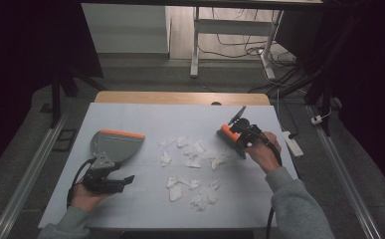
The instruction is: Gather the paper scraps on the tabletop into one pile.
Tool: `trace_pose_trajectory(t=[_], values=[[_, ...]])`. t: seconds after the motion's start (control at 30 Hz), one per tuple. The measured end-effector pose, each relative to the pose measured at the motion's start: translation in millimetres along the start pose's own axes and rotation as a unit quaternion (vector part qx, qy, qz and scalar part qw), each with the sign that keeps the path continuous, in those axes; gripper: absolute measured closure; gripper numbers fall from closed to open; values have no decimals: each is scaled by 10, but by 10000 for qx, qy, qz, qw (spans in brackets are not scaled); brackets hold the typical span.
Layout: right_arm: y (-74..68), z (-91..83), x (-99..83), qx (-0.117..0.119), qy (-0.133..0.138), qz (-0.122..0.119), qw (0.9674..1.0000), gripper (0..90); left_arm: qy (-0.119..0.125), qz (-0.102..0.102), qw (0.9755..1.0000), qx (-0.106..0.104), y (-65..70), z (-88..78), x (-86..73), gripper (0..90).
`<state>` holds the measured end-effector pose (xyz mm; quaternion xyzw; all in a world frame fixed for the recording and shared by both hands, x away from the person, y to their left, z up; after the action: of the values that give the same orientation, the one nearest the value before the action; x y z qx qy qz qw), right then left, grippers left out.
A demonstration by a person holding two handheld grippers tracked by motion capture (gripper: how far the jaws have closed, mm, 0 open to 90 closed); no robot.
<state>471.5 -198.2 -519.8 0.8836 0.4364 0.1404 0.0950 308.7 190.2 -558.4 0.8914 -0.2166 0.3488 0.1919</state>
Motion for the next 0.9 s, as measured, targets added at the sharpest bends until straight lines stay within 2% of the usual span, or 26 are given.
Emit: trace_pose_trajectory(t=[0.07, 0.17, 0.3, 0.37, 0.47, 0.53, 0.63, 0.77, 0.9], values=[[-121, -17, 93, 117, 69, -90, 9999, 699, -7, -2, 10000, -3, -2, -1, -5, 293], [-319, -43, 243, 447, 308, -181, 9984, 699, -4, -2, 10000, -7, -3, -2, -7, 293], [-504, -130, 418, 863, 578, -165, 9945, 698, -9, -12, 10000, -10, -5, -2, -15, 295], [-491, -197, 459, 810, 724, -148, 9940, 698, -13, -8, 10000, -13, -10, -4, -19, 295], [-419, -323, 491, 763, 1018, 21, 9919, 698, 0, -26, 10000, -10, -14, -5, -19, 296], [-362, -391, 486, 634, 1125, 44, 9916, 698, 5, -25, 10000, -7, -15, -6, -17, 295], [-307, -467, 480, 586, 1284, 119, 9899, 698, 4, -23, 10000, 0, -15, -7, -16, 295], [-289, -497, 509, 547, 1457, 3, 9878, 697, 2, -32, 10000, 5, -15, -3, -14, 295], [-327, -447, 619, 471, 1449, -236, 9880, 697, -1, -35, 10000, 7, -15, -1, -14, 295]])
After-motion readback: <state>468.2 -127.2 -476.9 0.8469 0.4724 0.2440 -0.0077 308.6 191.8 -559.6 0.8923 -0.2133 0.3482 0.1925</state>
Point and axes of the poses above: each handheld gripper's, and its own axes: z roughly forward along the jaws, x roughly out of its top, y roughly to its right, the point moved 8 cm from there along z, roughly forward along the jaws, and after that the axes turned 8 degrees about -z, right-handed, at the moved point
